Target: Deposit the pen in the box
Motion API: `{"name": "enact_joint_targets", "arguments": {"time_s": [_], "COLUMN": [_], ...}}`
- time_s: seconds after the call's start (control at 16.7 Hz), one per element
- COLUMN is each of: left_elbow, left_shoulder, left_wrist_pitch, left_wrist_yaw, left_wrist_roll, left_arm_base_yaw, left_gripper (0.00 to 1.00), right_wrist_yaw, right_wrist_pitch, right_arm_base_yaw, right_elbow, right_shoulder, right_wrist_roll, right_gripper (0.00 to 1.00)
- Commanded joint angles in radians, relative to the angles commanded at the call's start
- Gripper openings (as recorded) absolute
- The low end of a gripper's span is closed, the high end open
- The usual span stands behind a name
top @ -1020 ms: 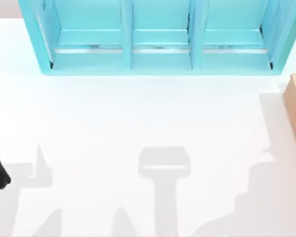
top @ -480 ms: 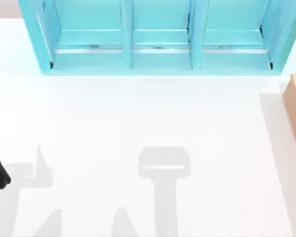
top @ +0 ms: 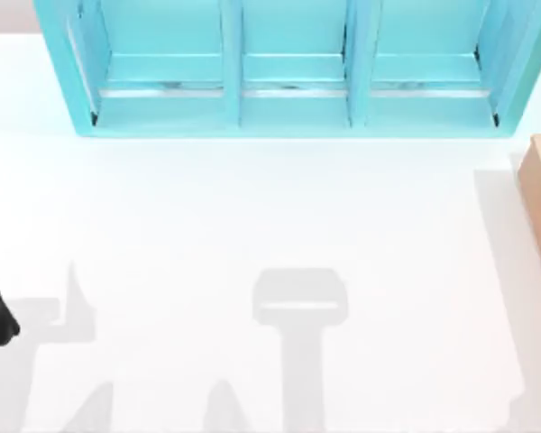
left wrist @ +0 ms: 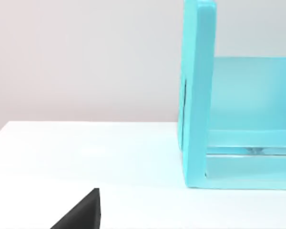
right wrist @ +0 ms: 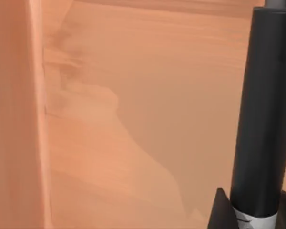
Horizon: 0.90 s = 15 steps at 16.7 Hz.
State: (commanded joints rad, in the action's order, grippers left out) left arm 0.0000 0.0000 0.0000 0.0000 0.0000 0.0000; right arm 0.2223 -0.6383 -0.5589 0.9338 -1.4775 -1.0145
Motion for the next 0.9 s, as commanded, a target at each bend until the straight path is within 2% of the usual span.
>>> {"name": "enact_joint_targets", "arguments": {"time_s": [0.36,0.66,0.9], "left_elbow": [0.0,0.0,0.0], "left_shoulder": [0.0,0.0,0.0], "left_wrist_pitch": [0.0,0.0,0.0], "left_wrist_yaw": [0.0,0.0,0.0], "left_wrist_roll": [0.0,0.0,0.0], "left_arm_base_yaw": [0.0,0.0,0.0], "left_gripper": [1.0,1.0,1.0], "right_wrist_yaw": [-0.009,-0.005,-0.005], "right_wrist_pitch": [0.131,0.138,0.138], "right_arm_base_yaw": [0.032,0.028,0.028], "right_elbow": [-0.069,-0.071,-0.071], "right_shoulder": [-0.041,-0.044,-0.044], "right_wrist_roll": [-0.085,-0.09,-0.09], "right_gripper": [0.0,0.0,0.3]}}
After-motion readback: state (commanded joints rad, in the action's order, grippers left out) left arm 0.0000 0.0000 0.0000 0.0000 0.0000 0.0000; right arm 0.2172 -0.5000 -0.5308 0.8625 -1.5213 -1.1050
